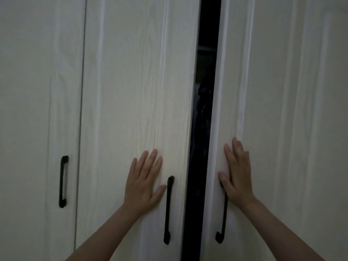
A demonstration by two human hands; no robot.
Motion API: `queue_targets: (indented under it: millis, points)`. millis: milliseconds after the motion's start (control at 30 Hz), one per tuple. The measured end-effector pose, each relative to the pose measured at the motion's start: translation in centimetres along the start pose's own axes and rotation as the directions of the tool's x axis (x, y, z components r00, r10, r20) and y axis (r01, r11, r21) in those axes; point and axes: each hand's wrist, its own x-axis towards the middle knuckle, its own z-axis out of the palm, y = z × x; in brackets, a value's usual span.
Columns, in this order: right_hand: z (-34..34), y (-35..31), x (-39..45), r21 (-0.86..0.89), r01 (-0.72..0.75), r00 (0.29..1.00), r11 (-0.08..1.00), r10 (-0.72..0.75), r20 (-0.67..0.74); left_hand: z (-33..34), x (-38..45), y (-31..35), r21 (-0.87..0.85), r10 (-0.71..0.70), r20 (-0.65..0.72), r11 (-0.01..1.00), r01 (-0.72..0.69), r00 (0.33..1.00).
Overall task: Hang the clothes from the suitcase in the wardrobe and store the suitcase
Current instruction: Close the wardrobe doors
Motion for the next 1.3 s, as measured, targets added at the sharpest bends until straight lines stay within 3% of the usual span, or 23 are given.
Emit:
queue_targets:
  millis: [100,400,933,1133,1300]
  points:
    - [2.7,0.7,0.7,-0.017,0.004,0.999,1.0,-0.004,-0.043,2.3,0.3,-1.0,0.026,0.049,-0.043,0.999,-0.048,0.998]
    - [7.9,2.5,2.2,-0.202,-0.026,0.996,0.979,0.007,-0.093,7.1,1.6,-2.0,0.188,0.019,0.035,0.982,-0.025,0.999]
    - [11.8,4.4,3.4,-0.358,-0.028,0.992,0.933,-0.019,-0.126,10.8,2.4,-3.5,0.359,0.036,-0.032,0.933,-0.023,0.999]
    - [11.0,4.1,3.2,-0.387,-0.049,0.998,0.921,0.032,-0.052,10.7,2.4,-3.4,0.369,0.02,0.0,0.929,-0.019,1.0]
    - [8.4,2.5,3.2,-0.426,-0.065,0.979,0.902,0.141,0.149,8.9,2.4,-2.3,0.373,-0.037,0.117,0.928,-0.01,0.992]
